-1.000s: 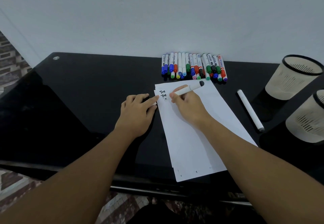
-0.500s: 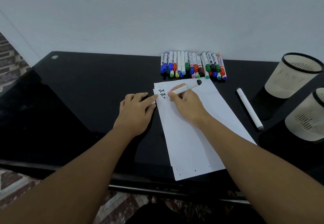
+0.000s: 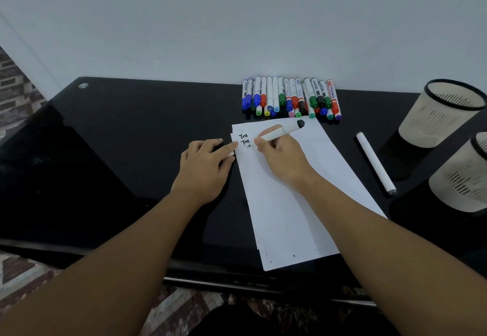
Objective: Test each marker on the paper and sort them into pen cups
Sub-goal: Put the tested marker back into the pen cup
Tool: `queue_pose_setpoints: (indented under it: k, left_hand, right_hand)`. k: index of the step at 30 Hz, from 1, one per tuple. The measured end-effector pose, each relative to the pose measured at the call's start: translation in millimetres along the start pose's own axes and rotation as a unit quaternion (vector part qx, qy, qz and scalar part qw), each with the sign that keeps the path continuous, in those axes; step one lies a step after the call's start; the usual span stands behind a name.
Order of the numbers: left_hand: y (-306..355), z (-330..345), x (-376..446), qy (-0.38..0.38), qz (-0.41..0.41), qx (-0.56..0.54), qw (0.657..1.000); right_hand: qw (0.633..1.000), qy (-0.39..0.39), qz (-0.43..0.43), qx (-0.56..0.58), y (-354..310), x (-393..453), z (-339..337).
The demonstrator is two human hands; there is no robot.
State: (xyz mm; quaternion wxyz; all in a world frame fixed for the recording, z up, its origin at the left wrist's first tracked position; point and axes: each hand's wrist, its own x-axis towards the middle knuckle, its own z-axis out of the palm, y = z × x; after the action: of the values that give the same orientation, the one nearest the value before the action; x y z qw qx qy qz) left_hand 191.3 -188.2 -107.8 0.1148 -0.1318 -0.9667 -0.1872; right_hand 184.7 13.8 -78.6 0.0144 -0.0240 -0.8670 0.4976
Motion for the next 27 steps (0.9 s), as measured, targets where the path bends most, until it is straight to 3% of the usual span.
queue_pose_setpoints:
  k: [20, 27]
  left_hand:
    - [2.5, -4.2, -0.8, -0.008, -0.002, -0.010, 1.000]
    - [1.5, -3.1, -1.3, 0.023, -0.044, -0.084, 0.995]
  right_hand:
    - [1.000, 0.006, 0.001, -0.014, 1.6, 1.1, -0.2]
    - [1.000, 0.003, -0.014, -0.015, -0.7, -0.7, -0.5]
